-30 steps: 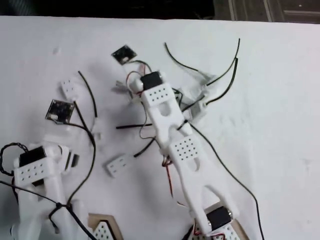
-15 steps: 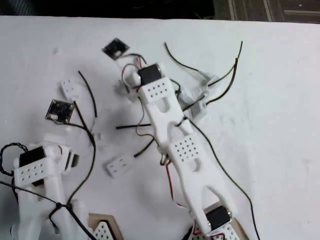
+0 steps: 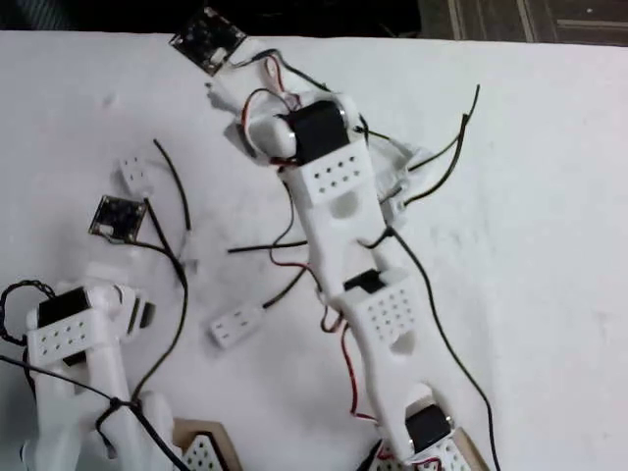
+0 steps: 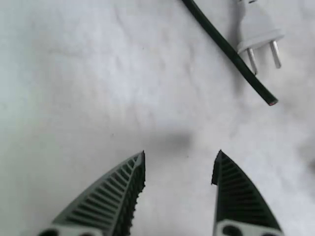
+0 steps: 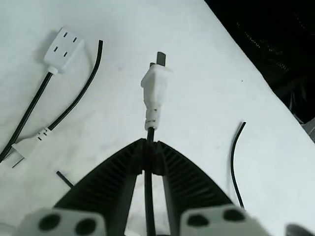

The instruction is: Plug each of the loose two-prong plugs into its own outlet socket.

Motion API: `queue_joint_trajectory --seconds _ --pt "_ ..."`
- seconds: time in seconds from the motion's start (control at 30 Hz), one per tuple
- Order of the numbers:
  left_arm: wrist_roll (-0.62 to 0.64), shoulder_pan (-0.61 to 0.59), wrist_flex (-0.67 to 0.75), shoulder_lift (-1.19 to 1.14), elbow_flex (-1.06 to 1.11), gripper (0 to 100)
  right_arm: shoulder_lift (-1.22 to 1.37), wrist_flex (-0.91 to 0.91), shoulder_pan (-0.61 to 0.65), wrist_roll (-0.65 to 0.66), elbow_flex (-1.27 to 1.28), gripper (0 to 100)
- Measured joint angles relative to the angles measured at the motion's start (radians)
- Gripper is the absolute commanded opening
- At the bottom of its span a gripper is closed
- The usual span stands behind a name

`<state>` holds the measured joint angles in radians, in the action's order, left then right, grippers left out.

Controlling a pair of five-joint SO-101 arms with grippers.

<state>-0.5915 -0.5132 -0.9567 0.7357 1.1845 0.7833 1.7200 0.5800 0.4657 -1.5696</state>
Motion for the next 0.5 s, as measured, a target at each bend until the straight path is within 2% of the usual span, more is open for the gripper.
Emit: queue_joint_trajectory --seconds 0.13,0.5 --pt "0.000 0.000 0.000 0.000 0.000 23 -0.178 0.000 0.000 0.000 0.233 1.6" --pt "0.000 0.000 0.000 0.000 0.000 23 -0.861 0.000 0.025 0.000 1.146 1.6"
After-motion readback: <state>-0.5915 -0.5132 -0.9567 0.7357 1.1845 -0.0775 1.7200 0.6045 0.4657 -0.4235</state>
